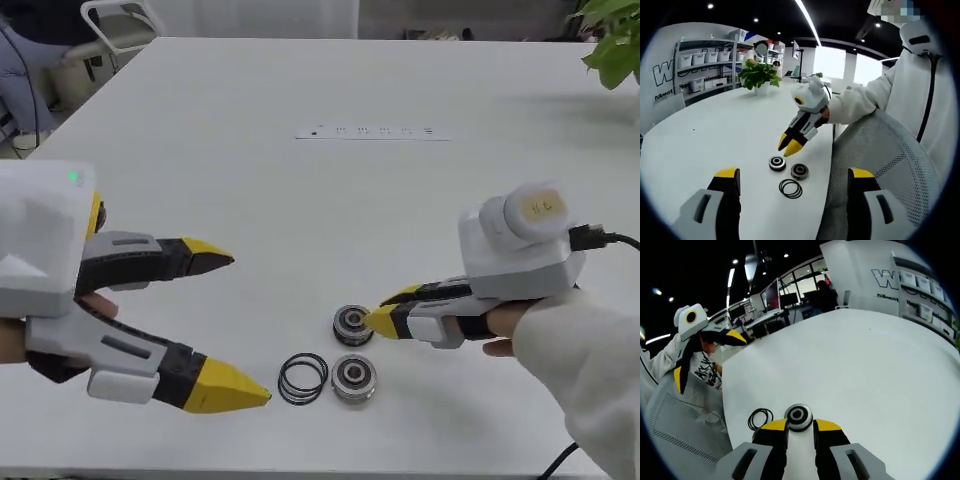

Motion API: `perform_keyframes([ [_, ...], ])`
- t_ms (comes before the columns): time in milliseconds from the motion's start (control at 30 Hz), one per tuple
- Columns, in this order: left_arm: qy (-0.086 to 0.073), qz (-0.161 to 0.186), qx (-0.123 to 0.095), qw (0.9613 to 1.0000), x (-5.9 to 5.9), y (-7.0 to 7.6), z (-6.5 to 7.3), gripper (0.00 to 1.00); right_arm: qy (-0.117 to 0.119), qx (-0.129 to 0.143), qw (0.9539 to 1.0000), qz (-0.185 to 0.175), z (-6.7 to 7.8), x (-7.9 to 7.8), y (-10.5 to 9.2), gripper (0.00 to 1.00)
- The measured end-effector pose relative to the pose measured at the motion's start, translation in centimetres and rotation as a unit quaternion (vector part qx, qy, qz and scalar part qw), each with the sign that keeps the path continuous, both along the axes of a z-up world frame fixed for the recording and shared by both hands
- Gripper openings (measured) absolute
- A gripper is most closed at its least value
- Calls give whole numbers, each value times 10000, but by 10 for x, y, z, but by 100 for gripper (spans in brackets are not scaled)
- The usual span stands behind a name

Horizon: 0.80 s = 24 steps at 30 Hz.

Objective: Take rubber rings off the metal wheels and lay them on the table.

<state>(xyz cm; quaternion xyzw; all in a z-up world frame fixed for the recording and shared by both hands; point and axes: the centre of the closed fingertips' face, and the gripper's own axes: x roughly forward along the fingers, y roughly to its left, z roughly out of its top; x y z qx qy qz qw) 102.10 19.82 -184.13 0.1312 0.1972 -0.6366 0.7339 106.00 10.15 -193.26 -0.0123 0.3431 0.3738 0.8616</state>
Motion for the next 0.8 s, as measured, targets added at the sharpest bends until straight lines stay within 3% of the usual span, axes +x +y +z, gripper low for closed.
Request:
perform_keyframes([
  [167,-208,-176,82,9996,7,-13,7,86,4,-107,9999,64,-4,-1,-2,18],
  [367,-690,-306,270,9968,24,-29,10,82,15,-198,9998,76,-8,-1,-4,19],
  [467,-809,-376,71,9960,29,-42,19,80,27,-212,9997,109,-9,-2,-3,20],
  [567,-977,-402,19,9944,36,-52,23,77,38,-244,9996,162,-11,-3,-2,20],
  [800,-1167,-565,-41,9916,38,-74,19,70,62,-339,9991,254,-16,-5,-1,20],
])
